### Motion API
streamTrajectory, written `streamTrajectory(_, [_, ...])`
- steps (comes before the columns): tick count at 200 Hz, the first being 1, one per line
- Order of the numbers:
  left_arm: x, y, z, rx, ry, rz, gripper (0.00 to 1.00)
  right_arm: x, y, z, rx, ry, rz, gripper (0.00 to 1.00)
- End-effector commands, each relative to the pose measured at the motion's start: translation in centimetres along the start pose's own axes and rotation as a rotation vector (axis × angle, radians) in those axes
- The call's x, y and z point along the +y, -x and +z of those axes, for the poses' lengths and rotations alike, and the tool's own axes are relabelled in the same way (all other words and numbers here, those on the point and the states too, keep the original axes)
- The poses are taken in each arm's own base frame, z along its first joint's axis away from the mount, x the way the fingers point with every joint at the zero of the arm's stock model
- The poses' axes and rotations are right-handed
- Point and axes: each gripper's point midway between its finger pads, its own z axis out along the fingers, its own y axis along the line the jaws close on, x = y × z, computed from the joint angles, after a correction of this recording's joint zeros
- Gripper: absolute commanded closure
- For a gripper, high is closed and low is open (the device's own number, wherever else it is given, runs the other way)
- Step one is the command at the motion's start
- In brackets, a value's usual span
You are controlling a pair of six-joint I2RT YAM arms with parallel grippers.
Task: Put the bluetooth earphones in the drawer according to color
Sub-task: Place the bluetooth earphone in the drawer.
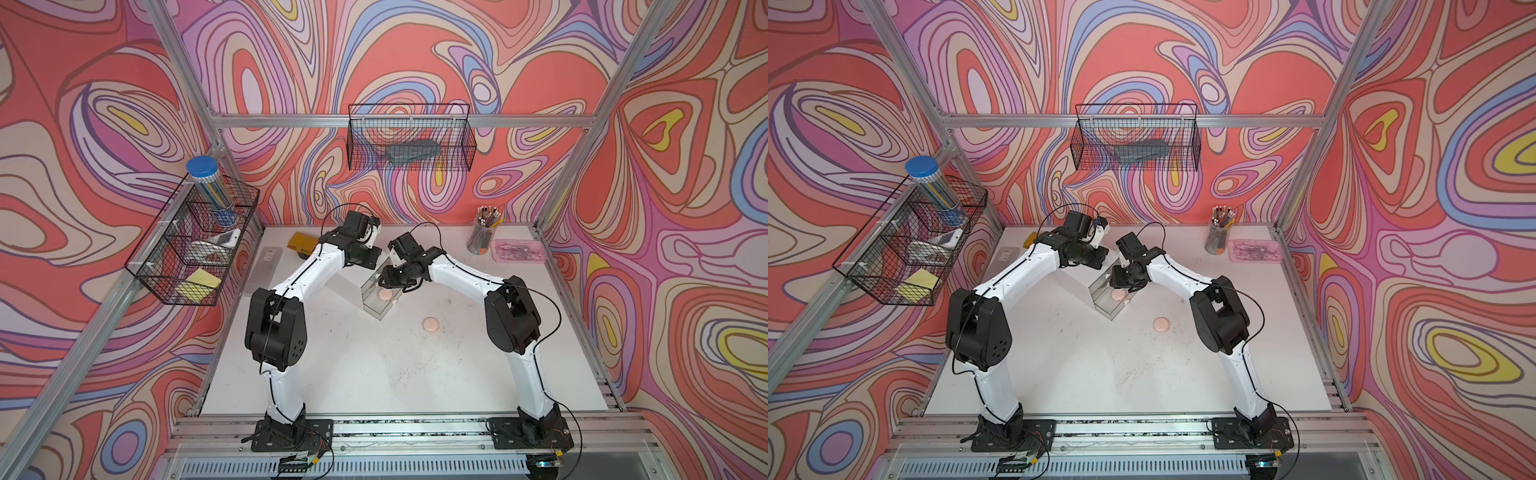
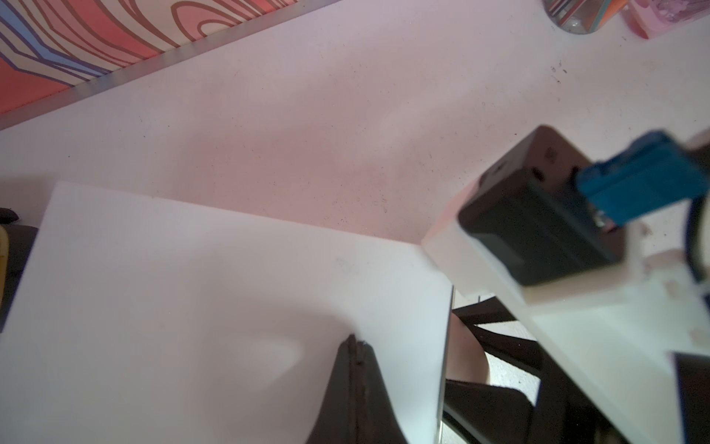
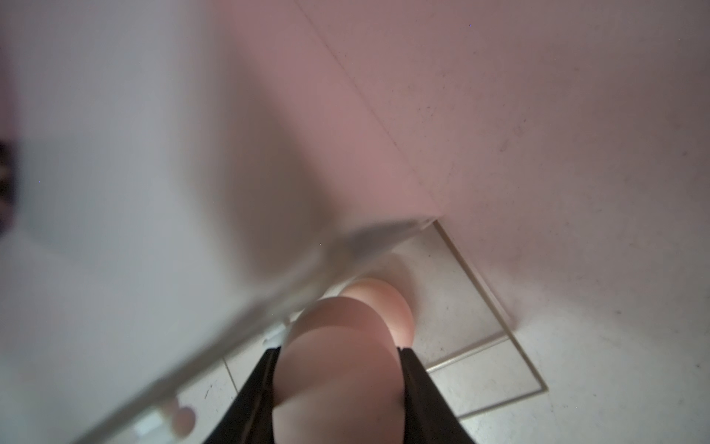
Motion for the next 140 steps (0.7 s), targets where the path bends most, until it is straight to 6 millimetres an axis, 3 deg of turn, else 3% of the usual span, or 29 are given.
streamTrajectory(1, [-0.5, -16.9, 4.3, 0.619, -0.018, -0.050, 1.00, 0.2, -0.9, 1.4, 0.026, 0.010, 0.002, 0.55])
streamTrajectory(85, [-0.5, -17.0, 4.3, 0.620, -0.015, -0.048, 1.00, -0.2, -1.2, 1.8, 0.029, 0.006, 0.006, 0.29])
streamTrajectory(103, [-0.5, -17.0, 4.3, 0.618, -0.016, -0.048, 1.00, -0.2, -1.0, 1.4, 0.015, 0.000, -0.004, 0.20])
streamTrajectory(117, [-0.5, -17.0, 4.3, 0.619, -0.018, -0.048, 1.00, 0.0, -0.7, 0.9, -0.001, 0.004, -0.014, 0.07])
streamTrajectory(140, [-0.5, -16.9, 4.4, 0.618, -0.018, -0.048, 1.00, 0.0, -0.7, 0.5, -0.006, -0.003, -0.025, 0.02])
